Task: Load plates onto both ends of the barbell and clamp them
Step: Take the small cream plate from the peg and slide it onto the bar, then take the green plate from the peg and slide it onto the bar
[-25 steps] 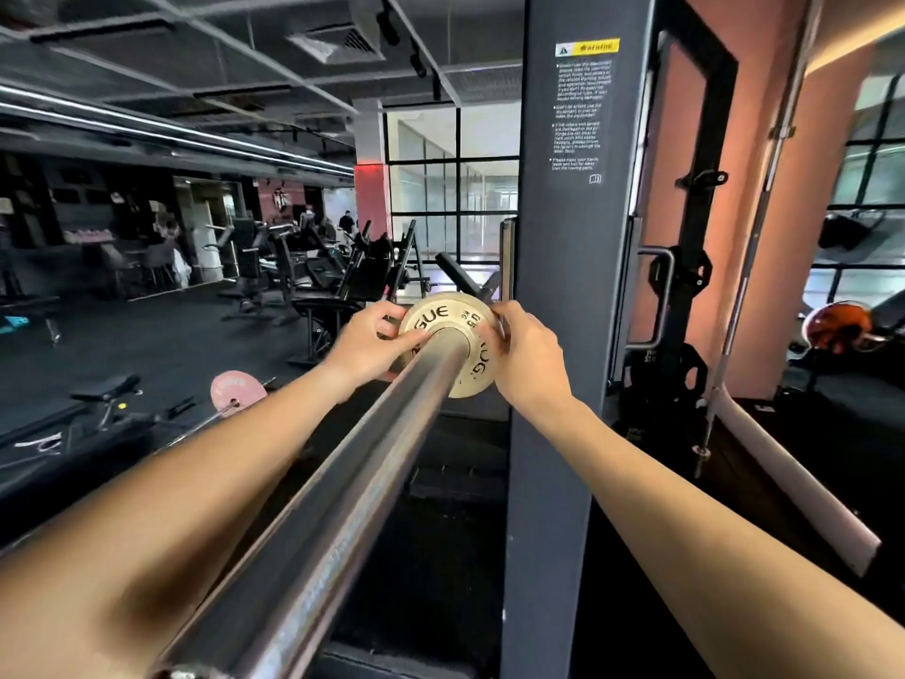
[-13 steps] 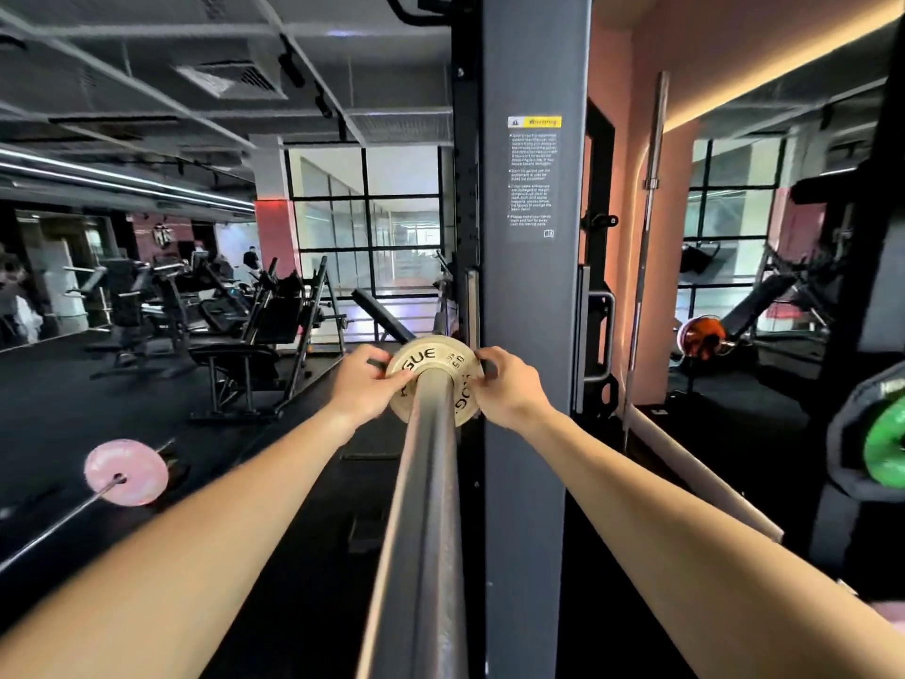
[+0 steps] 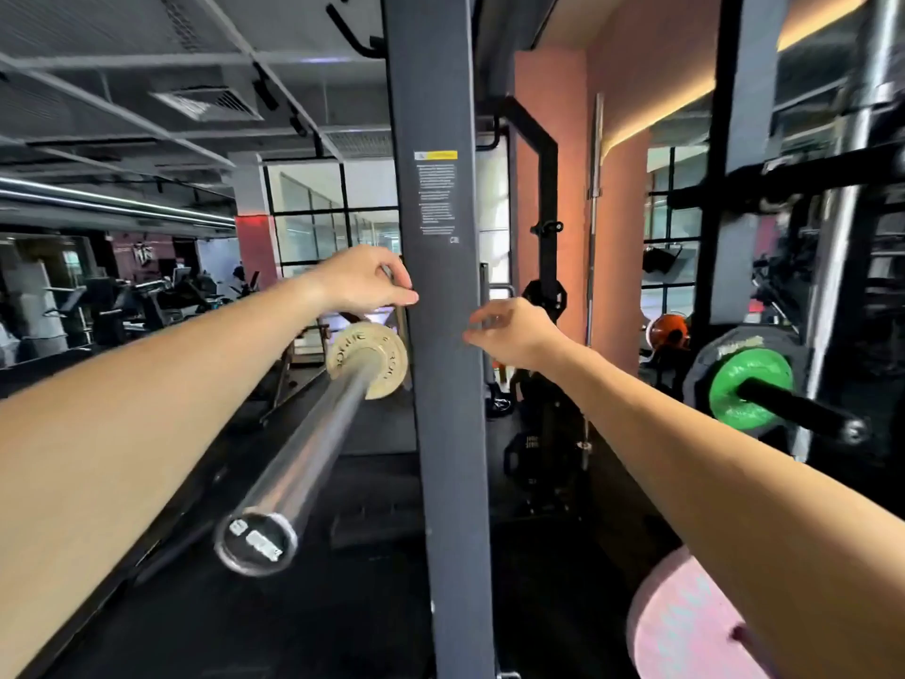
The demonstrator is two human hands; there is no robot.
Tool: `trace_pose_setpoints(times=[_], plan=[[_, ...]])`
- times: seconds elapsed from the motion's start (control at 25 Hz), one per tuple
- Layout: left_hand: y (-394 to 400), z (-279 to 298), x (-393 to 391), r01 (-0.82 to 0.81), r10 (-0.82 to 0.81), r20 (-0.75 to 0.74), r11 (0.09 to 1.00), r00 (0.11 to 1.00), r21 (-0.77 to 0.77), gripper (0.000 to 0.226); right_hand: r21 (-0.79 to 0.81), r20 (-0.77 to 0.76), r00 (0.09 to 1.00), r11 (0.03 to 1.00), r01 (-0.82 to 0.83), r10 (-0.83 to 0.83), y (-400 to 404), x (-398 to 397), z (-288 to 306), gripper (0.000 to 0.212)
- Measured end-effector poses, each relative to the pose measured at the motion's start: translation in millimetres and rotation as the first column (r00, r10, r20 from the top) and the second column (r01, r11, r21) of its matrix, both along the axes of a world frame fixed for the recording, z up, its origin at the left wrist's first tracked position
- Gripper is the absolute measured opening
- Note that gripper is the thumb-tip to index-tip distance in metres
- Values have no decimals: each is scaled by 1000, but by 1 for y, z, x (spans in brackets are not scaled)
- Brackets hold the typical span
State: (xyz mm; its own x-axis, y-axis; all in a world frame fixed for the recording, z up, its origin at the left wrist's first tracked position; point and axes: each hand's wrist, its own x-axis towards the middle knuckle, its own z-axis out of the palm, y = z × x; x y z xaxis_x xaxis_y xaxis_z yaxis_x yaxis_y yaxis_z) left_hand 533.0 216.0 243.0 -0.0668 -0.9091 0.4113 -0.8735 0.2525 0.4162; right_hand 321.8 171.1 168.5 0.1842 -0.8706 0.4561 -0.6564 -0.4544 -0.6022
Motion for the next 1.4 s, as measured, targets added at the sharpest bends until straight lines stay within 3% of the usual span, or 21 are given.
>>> trace_pose_setpoints(times=[0.12, 0.28, 0.64, 1.0, 1.2, 1.4], plan=[[34, -14, -63, 25, -26, 78, 1000, 997, 17, 19, 38, -4, 1000, 999, 10, -10, 45, -76, -22, 23], [53, -56, -156, 120, -129, 93, 988, 987, 97, 17, 99, -125, 989, 991, 92, -79, 91, -177, -49, 28], [-1, -120, -347, 345, -363, 36, 907, 931, 241, 25, 138, -135, 920, 913, 385, -368, 98, -363, -83, 26], [-171, -186, -443, 382, -349, -162, 882, 923, 276, 53, 180, -80, 892, 873, 453, -446, -34, -454, -114, 28], [-251, -211, -466, 346, -281, -234, 881, 931, 323, 79, 204, -96, 894, 870, 448, -438, -148, -462, -116, 52], [-272, -212, -479, 243, -169, -258, 926, 951, 288, 69, 279, 84, 906, 883, 378, -414, -207, -467, -123, 63]])
